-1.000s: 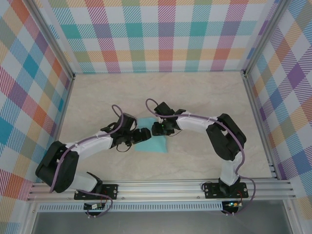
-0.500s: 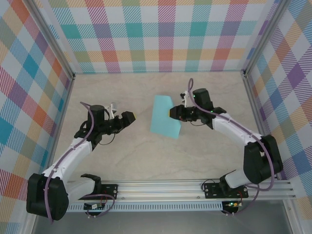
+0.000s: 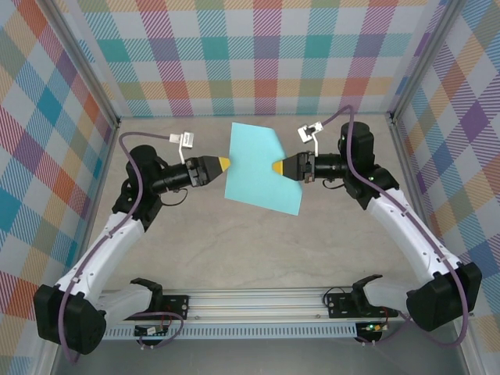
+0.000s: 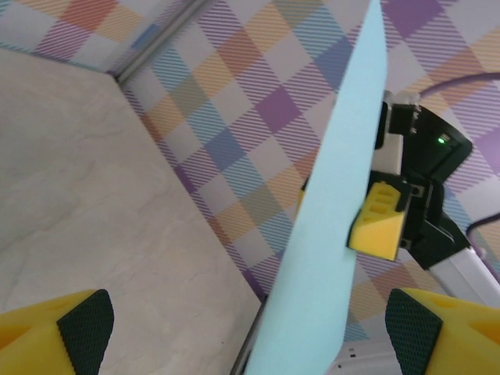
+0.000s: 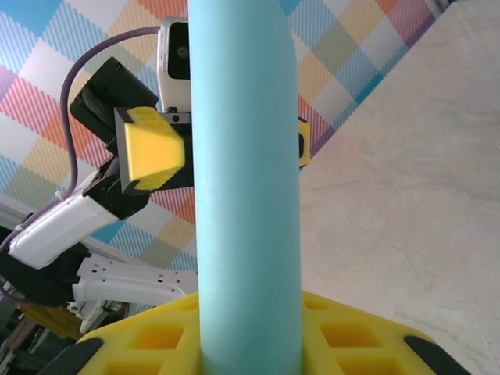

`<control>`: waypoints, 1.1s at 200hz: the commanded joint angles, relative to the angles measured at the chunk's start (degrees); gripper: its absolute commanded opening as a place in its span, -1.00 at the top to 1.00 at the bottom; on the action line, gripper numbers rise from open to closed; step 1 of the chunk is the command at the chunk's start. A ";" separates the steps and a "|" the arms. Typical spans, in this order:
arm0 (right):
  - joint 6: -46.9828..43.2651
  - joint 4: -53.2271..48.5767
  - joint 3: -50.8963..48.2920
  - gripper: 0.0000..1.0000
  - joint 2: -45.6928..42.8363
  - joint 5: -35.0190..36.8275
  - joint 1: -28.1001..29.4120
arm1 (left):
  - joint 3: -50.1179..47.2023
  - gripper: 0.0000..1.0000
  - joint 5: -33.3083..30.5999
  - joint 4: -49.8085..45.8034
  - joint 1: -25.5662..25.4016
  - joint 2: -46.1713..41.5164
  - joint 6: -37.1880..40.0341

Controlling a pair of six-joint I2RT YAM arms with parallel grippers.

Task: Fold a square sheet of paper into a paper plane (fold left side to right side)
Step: Pick up the square sheet of paper from the center of the table, then place the paper at the center of the table.

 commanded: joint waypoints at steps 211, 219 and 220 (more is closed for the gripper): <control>-0.23 -13.75 -13.94 -0.99 3.69 41.92 0.75 | -0.95 1.00 -25.73 -12.27 -7.14 31.17 10.18; 0.40 -11.63 -14.40 -1.00 5.57 40.07 0.76 | -0.04 1.00 -26.76 -13.48 -7.20 33.04 11.40; 0.49 -11.34 -14.42 -1.00 5.70 39.91 0.76 | 0.10 1.00 -26.91 -13.67 -7.20 33.15 11.51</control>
